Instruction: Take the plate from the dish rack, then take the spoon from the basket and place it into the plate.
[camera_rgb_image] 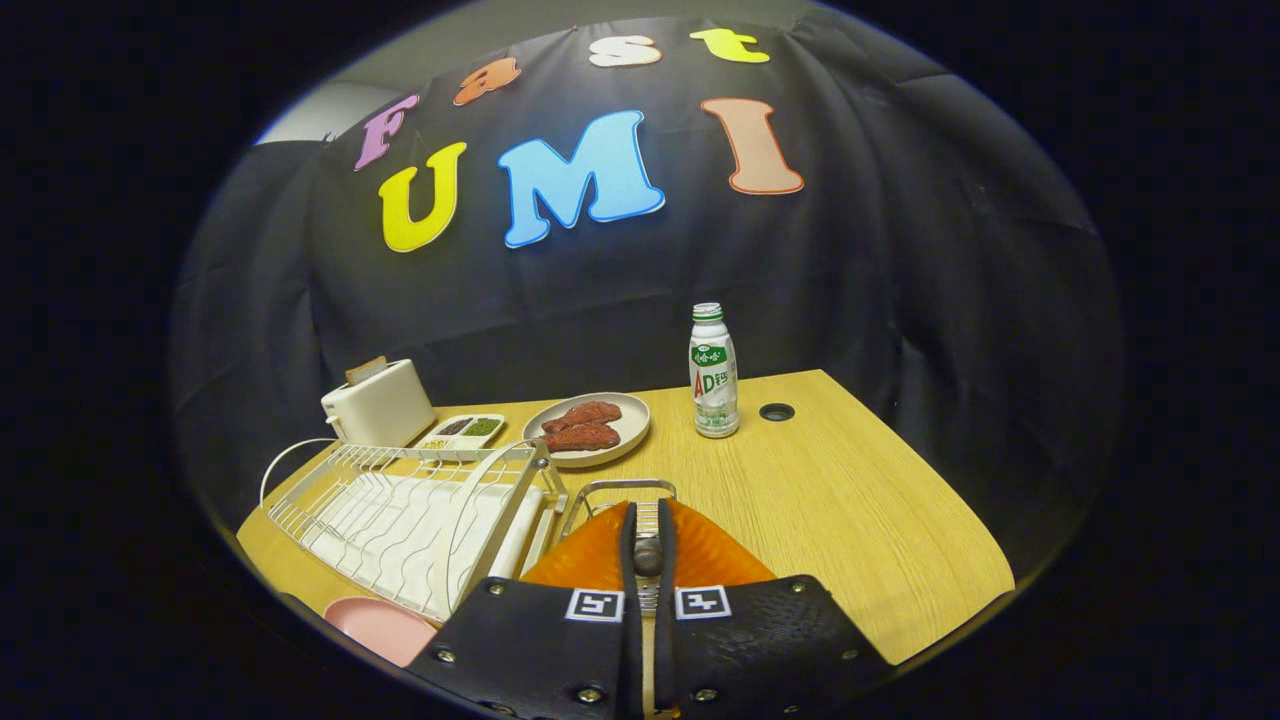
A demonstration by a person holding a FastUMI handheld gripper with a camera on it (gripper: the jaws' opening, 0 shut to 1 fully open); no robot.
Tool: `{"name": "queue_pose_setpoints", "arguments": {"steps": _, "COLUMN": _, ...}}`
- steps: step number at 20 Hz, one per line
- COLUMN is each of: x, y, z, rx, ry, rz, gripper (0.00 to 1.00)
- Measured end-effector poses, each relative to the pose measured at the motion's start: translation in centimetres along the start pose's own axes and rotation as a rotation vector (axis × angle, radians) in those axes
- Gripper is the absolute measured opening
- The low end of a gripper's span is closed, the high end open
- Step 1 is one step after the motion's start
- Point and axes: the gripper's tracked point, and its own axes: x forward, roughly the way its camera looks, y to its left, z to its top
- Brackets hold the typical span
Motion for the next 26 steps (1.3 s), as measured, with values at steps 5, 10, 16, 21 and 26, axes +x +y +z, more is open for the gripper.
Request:
{"name": "queue_pose_setpoints", "arguments": {"steps": 5, "x": -0.8, "y": 0.3, "z": 2.5, "rx": -0.012, "ry": -0.021, "rz": 0.004, "gripper": 0.04}}
{"name": "queue_pose_setpoints", "arguments": {"steps": 10, "x": -3.1, "y": 1.1, "z": 5.9, "rx": -0.047, "ry": -0.051, "rz": 0.012, "gripper": 0.04}}
{"name": "queue_pose_setpoints", "arguments": {"steps": 16, "x": -8.4, "y": 3.6, "z": 9.8, "rx": -0.081, "ry": -0.1, "rz": 0.023, "gripper": 0.04}}
{"name": "queue_pose_setpoints", "arguments": {"steps": 21, "x": -12.1, "y": 7.3, "z": 10.4, "rx": -0.062, "ry": -0.102, "rz": 0.079, "gripper": 0.04}}
{"name": "queue_pose_setpoints", "arguments": {"steps": 26, "x": -15.2, "y": 12.1, "z": 9.5, "rx": -0.06, "ry": -0.069, "rz": 0.171, "gripper": 0.04}}
